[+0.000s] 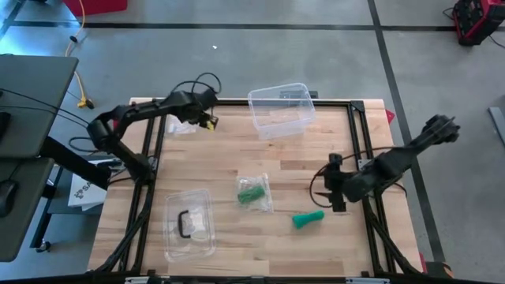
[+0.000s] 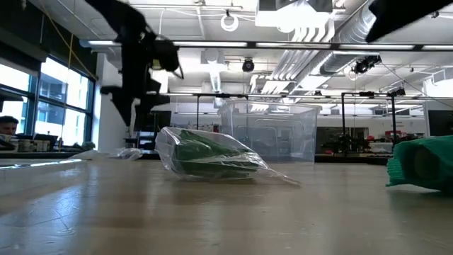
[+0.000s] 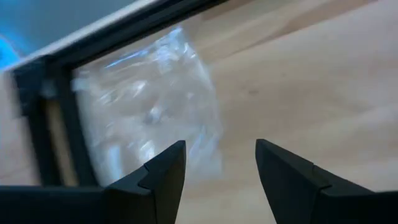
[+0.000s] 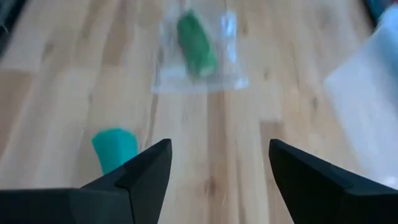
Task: Roll bandage
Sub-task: Open the transparent zip bag
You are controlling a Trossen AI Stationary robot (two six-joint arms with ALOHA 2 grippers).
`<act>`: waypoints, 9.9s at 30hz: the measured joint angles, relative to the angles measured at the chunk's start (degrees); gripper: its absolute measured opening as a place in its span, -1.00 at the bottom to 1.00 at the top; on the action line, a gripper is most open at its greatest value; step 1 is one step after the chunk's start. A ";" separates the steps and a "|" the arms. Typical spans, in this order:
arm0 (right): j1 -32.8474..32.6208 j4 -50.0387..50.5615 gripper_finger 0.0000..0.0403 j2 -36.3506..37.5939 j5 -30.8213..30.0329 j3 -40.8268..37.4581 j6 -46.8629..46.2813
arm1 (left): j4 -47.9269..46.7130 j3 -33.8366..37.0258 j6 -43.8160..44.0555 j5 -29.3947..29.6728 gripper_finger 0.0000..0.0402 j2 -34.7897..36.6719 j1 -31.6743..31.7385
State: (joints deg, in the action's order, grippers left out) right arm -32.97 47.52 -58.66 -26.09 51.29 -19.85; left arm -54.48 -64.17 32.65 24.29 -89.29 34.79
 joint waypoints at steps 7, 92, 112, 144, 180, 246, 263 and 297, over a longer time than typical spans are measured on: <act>0.65 -5.53 0.30 4.66 -1.19 0.00 9.24 | 15.96 7.63 -8.31 -5.93 -0.08 -5.55 9.53; 15.66 14.59 -1.00 -11.24 14.88 20.10 13.80 | 66.28 10.79 -17.75 17.36 -0.41 -0.13 -58.39; 15.69 12.20 -1.00 -14.03 19.52 20.76 17.30 | 98.88 -11.57 -53.57 2.61 -0.21 -23.17 -50.01; 15.69 13.93 -1.00 -13.22 19.65 20.70 16.23 | 90.52 -12.18 -46.23 -3.55 -0.43 -19.94 -48.88; 15.69 14.13 -1.00 -13.24 20.46 20.65 15.83 | 94.72 -12.14 -48.24 -2.80 -0.97 -22.19 -48.53; 12.72 6.59 -0.99 -5.13 12.67 12.61 18.47 | 89.72 -12.12 -49.76 9.32 -1.00 -18.10 -54.76; 7.82 2.03 -0.59 -0.61 13.08 13.20 18.37 | 84.02 -12.16 -47.89 4.21 -1.00 -17.99 -55.10; 7.58 -15.29 -0.30 -3.97 13.44 5.16 21.80 | 82.71 -12.16 -47.72 0.90 -1.00 -18.10 -55.08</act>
State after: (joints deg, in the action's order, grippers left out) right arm -25.39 32.24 -62.63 -12.65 56.45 1.96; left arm 28.23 -76.34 -15.07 25.19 -107.39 -20.29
